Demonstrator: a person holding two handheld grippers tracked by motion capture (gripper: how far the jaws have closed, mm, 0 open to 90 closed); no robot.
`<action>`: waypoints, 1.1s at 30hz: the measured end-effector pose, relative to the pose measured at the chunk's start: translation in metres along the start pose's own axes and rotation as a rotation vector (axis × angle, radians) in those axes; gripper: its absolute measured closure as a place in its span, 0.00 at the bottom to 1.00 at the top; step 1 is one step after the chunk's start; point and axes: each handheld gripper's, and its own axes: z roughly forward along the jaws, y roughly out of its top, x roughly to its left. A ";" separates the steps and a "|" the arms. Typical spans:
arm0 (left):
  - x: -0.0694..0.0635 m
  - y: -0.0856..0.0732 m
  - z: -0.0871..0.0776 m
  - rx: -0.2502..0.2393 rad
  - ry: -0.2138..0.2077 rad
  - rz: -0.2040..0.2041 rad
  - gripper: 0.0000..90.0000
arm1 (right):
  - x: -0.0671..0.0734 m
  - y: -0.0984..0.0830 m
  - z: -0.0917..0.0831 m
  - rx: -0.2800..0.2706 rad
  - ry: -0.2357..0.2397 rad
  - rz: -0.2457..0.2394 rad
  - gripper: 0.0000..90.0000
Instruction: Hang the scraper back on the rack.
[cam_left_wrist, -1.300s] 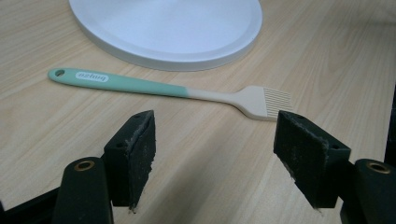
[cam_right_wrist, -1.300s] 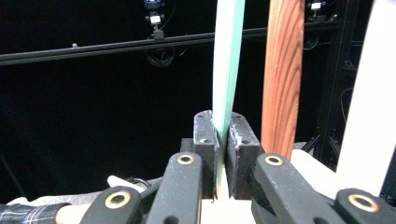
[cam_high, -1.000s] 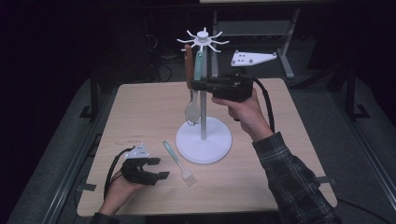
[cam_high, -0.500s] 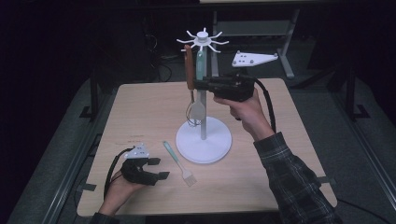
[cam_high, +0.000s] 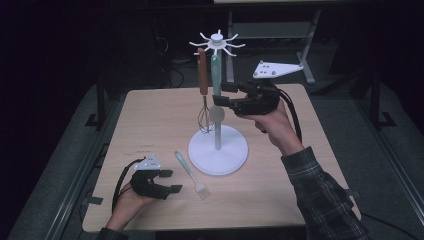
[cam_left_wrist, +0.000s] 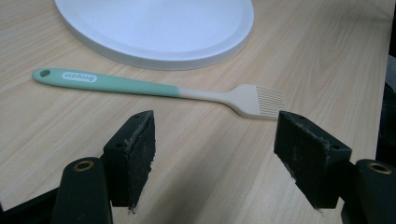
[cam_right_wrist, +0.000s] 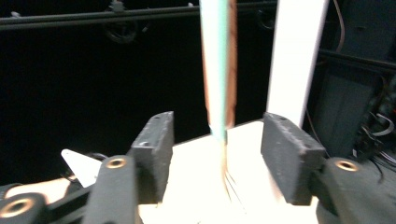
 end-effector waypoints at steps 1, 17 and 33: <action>0.000 0.000 0.000 -0.002 0.001 0.005 0.32 | 0.000 -0.002 -0.002 0.003 -0.002 0.001 0.44; -0.001 0.000 0.001 -0.003 0.000 0.001 0.33 | 0.000 -0.053 -0.037 0.132 -0.064 0.021 0.22; 0.000 0.000 0.001 0.001 0.012 0.005 0.33 | -0.005 -0.135 -0.065 0.284 -0.172 0.061 0.17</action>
